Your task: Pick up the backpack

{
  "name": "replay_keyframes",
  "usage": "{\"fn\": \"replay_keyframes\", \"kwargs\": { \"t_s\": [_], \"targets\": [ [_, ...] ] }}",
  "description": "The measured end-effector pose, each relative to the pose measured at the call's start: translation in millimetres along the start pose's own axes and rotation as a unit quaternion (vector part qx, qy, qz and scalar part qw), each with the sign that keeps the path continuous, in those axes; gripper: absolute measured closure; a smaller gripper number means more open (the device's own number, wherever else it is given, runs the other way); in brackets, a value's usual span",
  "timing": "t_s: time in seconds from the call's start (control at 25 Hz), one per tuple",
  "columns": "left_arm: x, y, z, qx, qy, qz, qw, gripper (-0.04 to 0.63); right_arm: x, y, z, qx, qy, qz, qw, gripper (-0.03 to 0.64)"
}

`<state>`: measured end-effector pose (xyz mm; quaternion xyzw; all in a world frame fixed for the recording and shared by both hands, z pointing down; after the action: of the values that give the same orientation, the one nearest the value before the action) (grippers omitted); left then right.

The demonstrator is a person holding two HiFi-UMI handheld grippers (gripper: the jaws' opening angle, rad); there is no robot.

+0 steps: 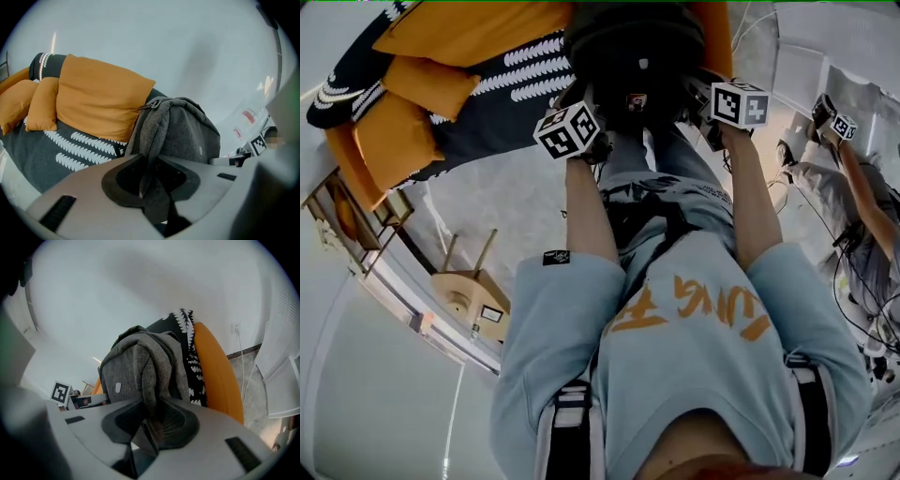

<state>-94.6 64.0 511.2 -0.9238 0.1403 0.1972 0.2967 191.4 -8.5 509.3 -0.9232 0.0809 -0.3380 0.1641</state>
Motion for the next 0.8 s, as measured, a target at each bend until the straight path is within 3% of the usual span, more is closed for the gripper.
{"fn": "replay_keyframes", "kwargs": {
  "t_s": [0.16,0.4,0.8],
  "targets": [
    [8.5,-4.8,36.0,0.03,0.003,0.004,0.9995,0.5,-24.1,-3.5,24.6,0.022,0.015,0.024,0.999,0.512],
    [39.4,32.5,62.5,0.103,-0.005,-0.015,0.9946,0.502,-45.3,43.8,57.9,0.07,0.044,0.09,0.992,0.512],
    [82.7,121.0,120.1,0.245,-0.018,-0.065,0.9673,0.505,-111.1,135.1,117.4,0.172,0.087,0.196,0.961,0.515]
  ]
}}
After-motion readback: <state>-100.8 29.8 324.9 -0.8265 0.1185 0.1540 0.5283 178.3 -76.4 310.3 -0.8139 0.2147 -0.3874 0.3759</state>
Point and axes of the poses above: the fingertips, and each gripper's own axes: z backward along the fingers, x to its right, y out of its top, the point moved 9 cm from there along z, backward along the fingers, and after that the axes turned 2 degrees about -z, right-handed, at the moved point
